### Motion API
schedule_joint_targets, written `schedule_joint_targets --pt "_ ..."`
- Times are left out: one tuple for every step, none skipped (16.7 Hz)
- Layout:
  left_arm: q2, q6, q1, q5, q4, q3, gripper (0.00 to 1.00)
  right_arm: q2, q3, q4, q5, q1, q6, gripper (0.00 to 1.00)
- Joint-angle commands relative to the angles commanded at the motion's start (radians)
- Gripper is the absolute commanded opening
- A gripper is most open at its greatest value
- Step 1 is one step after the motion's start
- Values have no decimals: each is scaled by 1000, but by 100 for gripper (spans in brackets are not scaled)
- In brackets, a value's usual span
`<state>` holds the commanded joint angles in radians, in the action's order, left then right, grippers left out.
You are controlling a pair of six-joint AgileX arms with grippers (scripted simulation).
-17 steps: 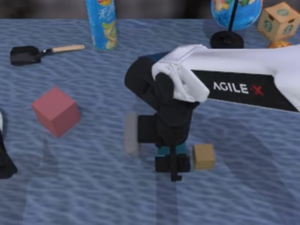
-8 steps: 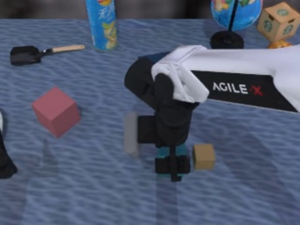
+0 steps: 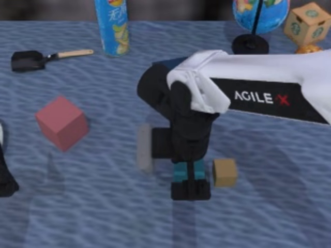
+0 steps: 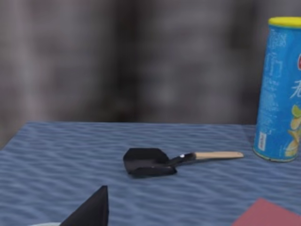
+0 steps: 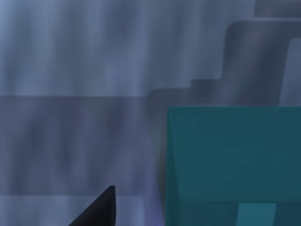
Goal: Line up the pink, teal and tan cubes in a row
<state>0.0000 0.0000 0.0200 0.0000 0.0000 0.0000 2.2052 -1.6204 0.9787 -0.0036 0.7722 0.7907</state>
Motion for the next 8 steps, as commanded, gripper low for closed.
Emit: schedule_joint_targets --pt "0 0 0 0 0 0 100 0 0 0 0 0 0 100" --pt "0 0 0 0 0 0 100 0 0 0 0 0 0 100" --pt "0 0 0 0 0 0 100 -1 0 0 0 -2 0 100" --pt "0 0 0 0 0 0 100 -1 -4 4 0 -2 0 100" --pt "0 0 0 0 0 0 100 -3 -16 17 0 -1 0 100" --pt "0 0 0 0 0 0 100 -9 -36 42 0 -2 0 100" --pt "0 0 0 0 0 0 100 -18 -60 76 0 -1 -1 100" --pt "0 0 0 0 0 0 100 -28 -87 117 0 -1 0 100"
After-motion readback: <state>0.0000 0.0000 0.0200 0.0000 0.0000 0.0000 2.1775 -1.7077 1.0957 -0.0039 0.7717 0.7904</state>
